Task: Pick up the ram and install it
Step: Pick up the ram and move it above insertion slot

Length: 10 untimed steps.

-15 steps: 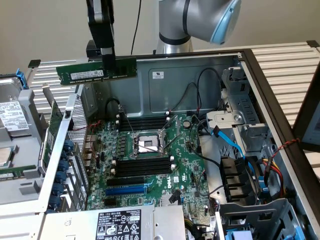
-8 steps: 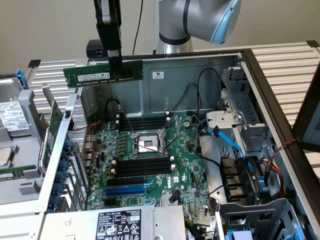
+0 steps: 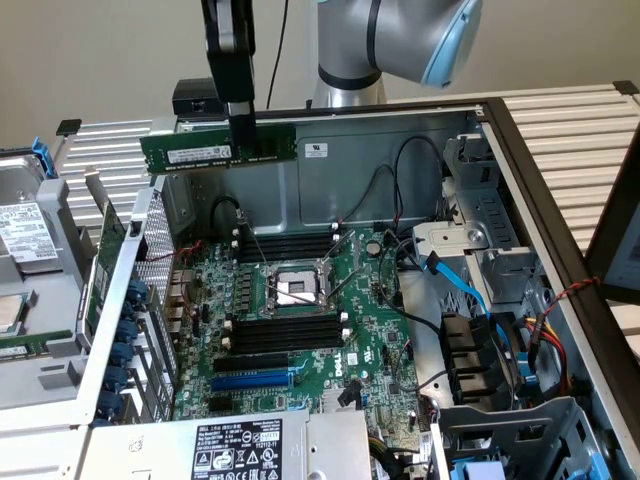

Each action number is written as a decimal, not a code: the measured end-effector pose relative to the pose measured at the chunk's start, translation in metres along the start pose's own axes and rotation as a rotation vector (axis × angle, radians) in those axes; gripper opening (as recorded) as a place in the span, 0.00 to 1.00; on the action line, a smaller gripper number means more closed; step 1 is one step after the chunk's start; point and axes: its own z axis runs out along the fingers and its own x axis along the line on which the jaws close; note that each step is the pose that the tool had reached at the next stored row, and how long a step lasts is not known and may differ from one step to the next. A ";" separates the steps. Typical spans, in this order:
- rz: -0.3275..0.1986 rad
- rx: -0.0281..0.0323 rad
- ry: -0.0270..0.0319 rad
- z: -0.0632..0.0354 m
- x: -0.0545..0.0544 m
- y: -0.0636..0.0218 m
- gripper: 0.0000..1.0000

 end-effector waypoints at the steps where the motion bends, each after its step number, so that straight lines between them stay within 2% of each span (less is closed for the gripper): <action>1: 0.000 0.0000 0.0001 0.0006 -0.002 -0.0018 0.13; 10: 0.000 0.0006 0.0000 0.0047 -0.017 -0.0178 0.13</action>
